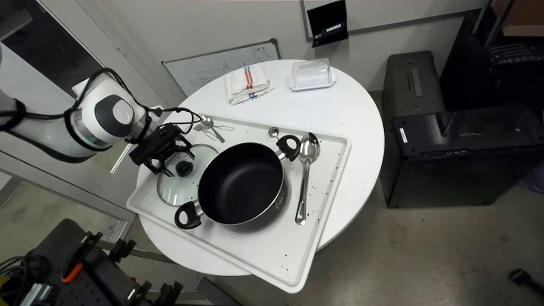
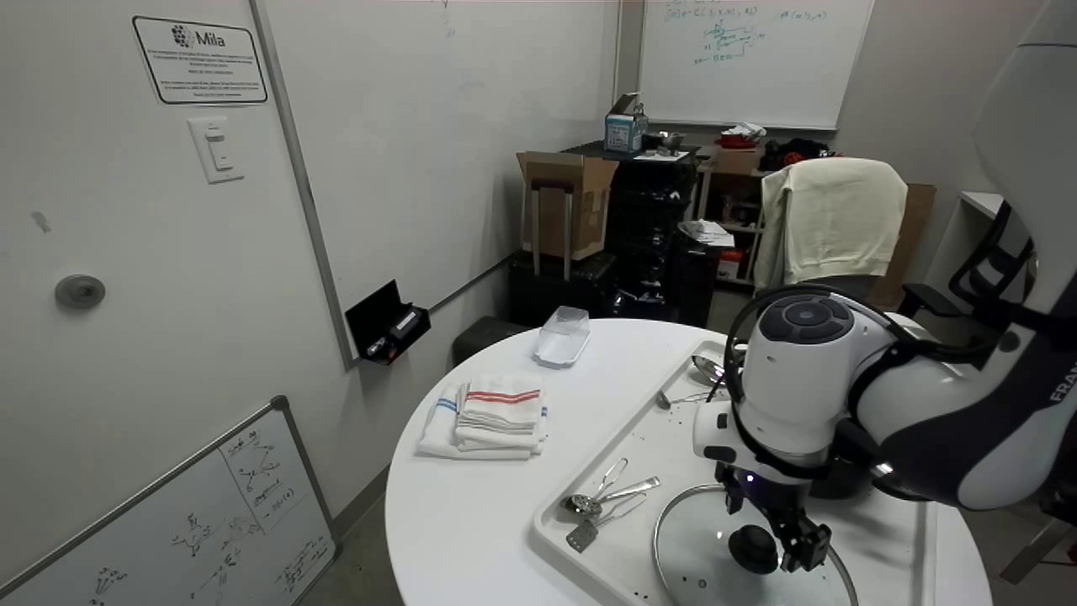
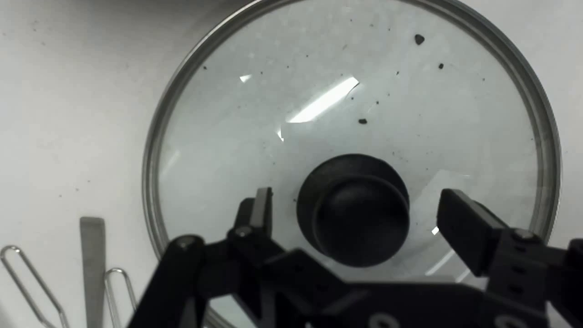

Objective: Put the glass lid on the black pot.

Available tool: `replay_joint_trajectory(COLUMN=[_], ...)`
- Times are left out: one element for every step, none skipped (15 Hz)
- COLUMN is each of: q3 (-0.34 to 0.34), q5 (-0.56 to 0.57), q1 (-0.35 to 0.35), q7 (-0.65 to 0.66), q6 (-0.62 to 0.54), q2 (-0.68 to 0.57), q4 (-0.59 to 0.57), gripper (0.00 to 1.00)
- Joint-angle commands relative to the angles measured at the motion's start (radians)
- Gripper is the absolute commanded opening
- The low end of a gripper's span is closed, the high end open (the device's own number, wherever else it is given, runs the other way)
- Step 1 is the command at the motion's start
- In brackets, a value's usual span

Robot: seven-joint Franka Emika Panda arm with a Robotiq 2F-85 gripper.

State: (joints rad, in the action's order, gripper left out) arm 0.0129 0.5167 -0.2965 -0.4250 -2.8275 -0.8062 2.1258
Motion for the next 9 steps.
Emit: replay_joint_trajectory(q3=[-0.015, -0.015, -0.015, -0.015, -0.015, -0.014, -0.013, -0.012, -0.006], q5=[0.032, 0.033, 0.032, 0.033, 0.033, 0.032, 0.032, 0.031, 0.027], q1=[-0.016, -0.016, -0.016, -0.016, -0.017, -0.017, -0.016, -0.015, -0.01], q7=[0.034, 0.034, 0.034, 0.034, 0.034, 0.033, 0.033, 0.032, 0.028], q6=[-0.021, -0.022, -0.022, -0.022, -0.022, -0.021, -0.021, -0.02, -0.017], q2=[-0.016, -0.016, -0.016, -0.016, -0.016, -0.016, -0.016, -0.014, -0.01], q4=[-0.02, -0.022, -0.023, -0.023, -0.024, -0.024, -0.023, -0.022, -0.019], gripper=[0.61, 0.52, 0.45, 0.36, 0.28, 0.25, 0.25, 0.25, 0.25])
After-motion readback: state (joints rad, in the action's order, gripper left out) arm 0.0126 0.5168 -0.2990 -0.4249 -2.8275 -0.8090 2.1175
